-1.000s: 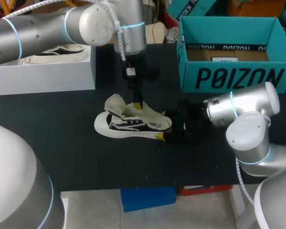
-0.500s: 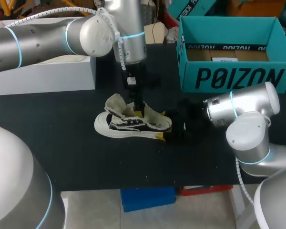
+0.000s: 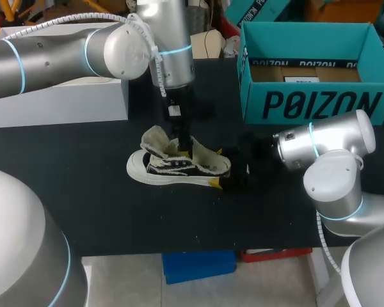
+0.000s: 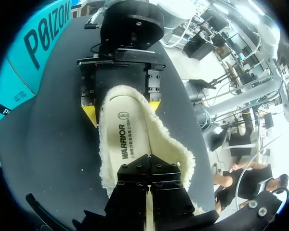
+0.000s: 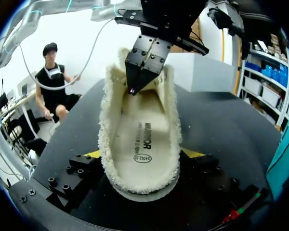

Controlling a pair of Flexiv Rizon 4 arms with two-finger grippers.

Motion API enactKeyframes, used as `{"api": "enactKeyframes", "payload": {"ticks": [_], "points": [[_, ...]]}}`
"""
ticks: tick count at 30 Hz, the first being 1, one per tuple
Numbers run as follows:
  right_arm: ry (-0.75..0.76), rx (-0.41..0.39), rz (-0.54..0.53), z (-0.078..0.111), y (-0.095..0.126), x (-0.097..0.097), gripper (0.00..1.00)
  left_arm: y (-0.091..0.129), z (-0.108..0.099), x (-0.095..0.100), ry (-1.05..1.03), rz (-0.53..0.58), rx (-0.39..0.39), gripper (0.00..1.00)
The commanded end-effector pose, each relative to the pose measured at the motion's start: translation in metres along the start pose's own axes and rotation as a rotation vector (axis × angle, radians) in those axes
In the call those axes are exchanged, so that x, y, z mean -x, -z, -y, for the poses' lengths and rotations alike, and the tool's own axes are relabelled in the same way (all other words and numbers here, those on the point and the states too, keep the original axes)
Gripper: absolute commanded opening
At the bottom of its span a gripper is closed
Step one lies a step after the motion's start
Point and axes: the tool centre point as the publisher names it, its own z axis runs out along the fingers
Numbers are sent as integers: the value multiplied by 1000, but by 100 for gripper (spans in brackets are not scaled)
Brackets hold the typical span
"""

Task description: Take the shoe out of the shoebox, open the shoe tongue, remove and reinsert the insole, then place the shoe into the shoebox

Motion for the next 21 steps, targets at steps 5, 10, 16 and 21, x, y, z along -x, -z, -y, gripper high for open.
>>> {"api": "enactKeyframes", "payload": {"ticks": [5, 10, 16, 21], "points": [[-1, 0, 0, 3, -1, 0, 0, -13, -8, 1, 13, -26, 9, 0], [-1, 0, 0, 3, -1, 0, 0, -20, -10, 0, 18, -38, 0, 0], [-1, 0, 0, 3, -1, 0, 0, -32, -8, -1, 24, -48, -11, 0], [-1, 0, 0, 3, -1, 0, 0, -38, -8, -2, 39, -34, -7, 0]]}}
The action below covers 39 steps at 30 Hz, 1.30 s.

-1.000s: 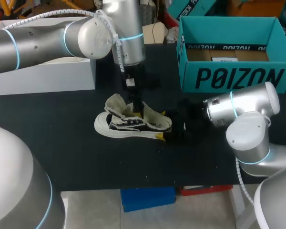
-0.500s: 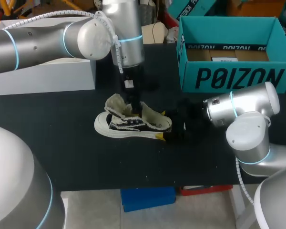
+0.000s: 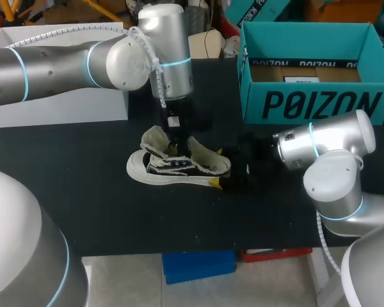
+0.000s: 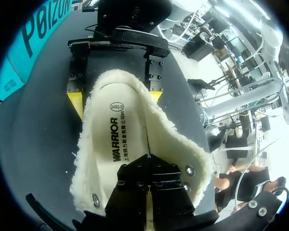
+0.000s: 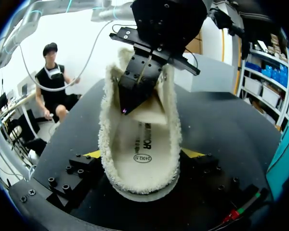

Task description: Take the shoe out of the shoebox, open the shoe tongue, remove and reinsert the insole, then place the shoe into the shoebox

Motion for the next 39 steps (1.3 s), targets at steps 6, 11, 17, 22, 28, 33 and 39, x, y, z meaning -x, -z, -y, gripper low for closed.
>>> {"api": "enactKeyframes", "payload": {"ticks": [6, 11, 17, 22, 28, 33, 39], "points": [[-1, 0, 0, 3, -1, 0, 0, -12, 2, -1, 9, 16, 4, 0], [-1, 0, 0, 3, -1, 0, 0, -21, 5, -2, 11, 9, 16, 0], [-1, 0, 0, 3, -1, 0, 0, -30, 7, -2, 25, 9, 32, 0], [-1, 0, 0, 3, -1, 0, 0, -31, 7, -1, 58, 59, 65, 0], [-1, 0, 0, 3, -1, 0, 0, -30, 7, 0, 80, 99, 82, 0], [-1, 0, 0, 3, -1, 0, 0, -34, 6, 1, 82, 93, 80, 0], [-1, 0, 0, 3, -1, 0, 0, -36, 4, -1, 72, 93, 67, 42]]}}
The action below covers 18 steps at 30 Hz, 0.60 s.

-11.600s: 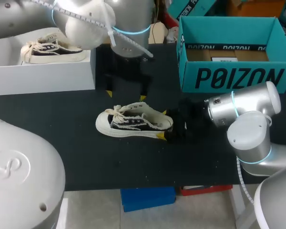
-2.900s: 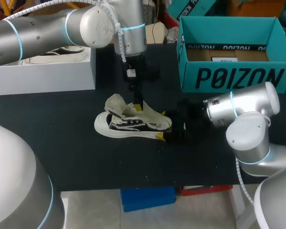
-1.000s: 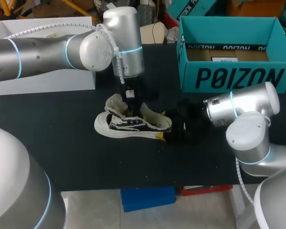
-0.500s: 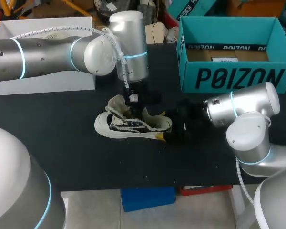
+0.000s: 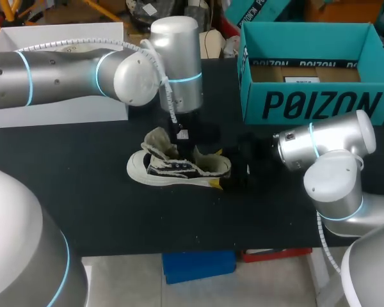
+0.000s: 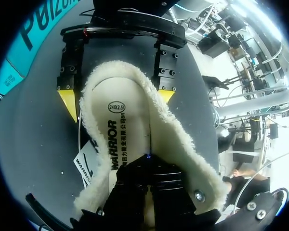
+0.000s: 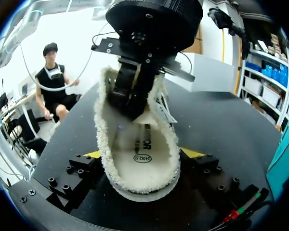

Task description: Take the shoe out of the shoebox, open the shoe tongue, remove and reinsert the insole, then place the shoe into the shoebox

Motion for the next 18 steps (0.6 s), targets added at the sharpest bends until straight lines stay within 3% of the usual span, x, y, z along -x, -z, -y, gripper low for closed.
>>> {"api": "enactKeyframes", "payload": {"ticks": [1, 3, 10, 13, 18], "points": [[-2, 0, 0, 2, -1, 1, 0, -15, -1, -2, -5, 5, -8, 45], [-2, 0, 0, 2, -1, 1, 0, -16, -2, -2, -8, 2, -4, 47], [-2, 0, 0, 2, -1, 1, 0, -22, -3, 0, 25, 63, 62, 32], [-2, 0, 0, 2, -1, 1, 0, -24, -6, 1, 55, 119, 94, 36], [-2, 0, 0, 2, -1, 1, 0, -29, -14, 7, 106, 230, 130, 31]]}}
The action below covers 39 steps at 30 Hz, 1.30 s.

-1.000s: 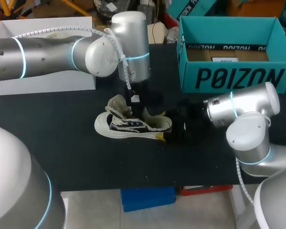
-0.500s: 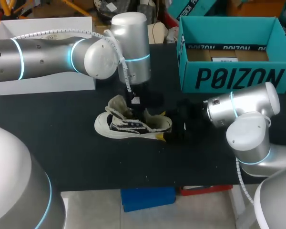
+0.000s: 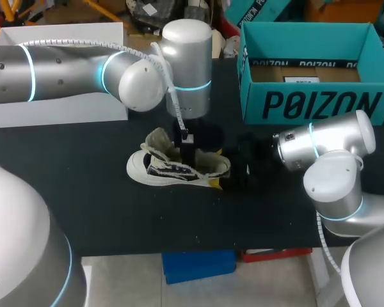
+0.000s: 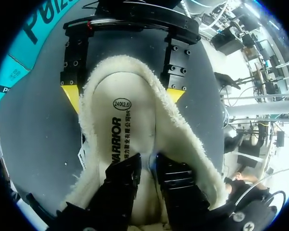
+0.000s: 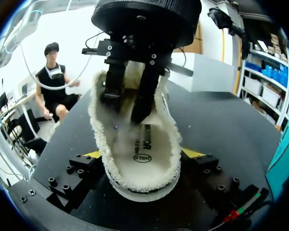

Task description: Take the shoe out of the shoebox, open the shoe tongue, remove and reinsert the insole, then place the shoe into the shoebox

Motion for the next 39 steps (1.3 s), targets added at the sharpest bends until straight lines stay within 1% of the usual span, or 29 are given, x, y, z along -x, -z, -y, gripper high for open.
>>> {"api": "enactKeyframes", "payload": {"ticks": [1, 3, 4, 6, 8, 10, 13, 16, 17, 18, 21, 24, 27, 29, 31, 34, 39], "points": [[-2, 0, 0, 2, -1, 1, 0, -32, -8, -2, 27, 112, 23, 33], [-2, 0, 0, 2, -1, 1, 0, -36, -13, 1, 31, 141, 27, 38], [-2, 0, 0, 2, -1, 1, 0, -37, -14, 3, 42, 166, 41, 38], [-2, 0, 0, 2, -1, 1, 0, -40, -17, 6, 44, 215, 68, 35], [-2, 0, 0, 2, -1, 1, 0, -44, -19, 11, 29, 227, 63, 33], [-2, 0, 0, 2, -1, 1, 0, -48, -21, 16, 25, 264, 85, 32], [-2, 0, 0, 2, -1, 1, 0, -54, -21, 20, -3, 299, 93, 31], [-2, 0, 0, 2, -1, 1, 0, -64, -19, 19, -15, 379, 141, 29], [-2, 0, 0, 2, -1, 1, 0, -67, -19, 20, -14, 402, 149, 23], [-2, 0, 0, 2, -1, 1, 0, -69, -20, 20, -6, 431, 157, 21], [-2, 0, 0, 2, -1, 1, 0, -75, -26, 26, 18, 503, 175, 22], [-2, 0, 0, 2, -1, 1, 0, -78, -32, 31, 27, 577, 182, 20], [-2, 0, 0, 2, -1, 1, 0, -76, -37, 38, 39, 641, 174, 22], [-2, 0, 0, 2, -1, 1, 0, -73, -41, 46, 51, 689, 152, 27], [-2, 0, 0, 2, -1, 1, 0, -70, -46, 52, 76, 731, 126, 25], [-2, 0, 0, 2, -1, 1, 0, -65, -52, 59, 104, 762, 65, 25], [-2, 0, 0, 2, -1, 1, 0, -59, -57, 66, 115, 802, 25, 26]]}}
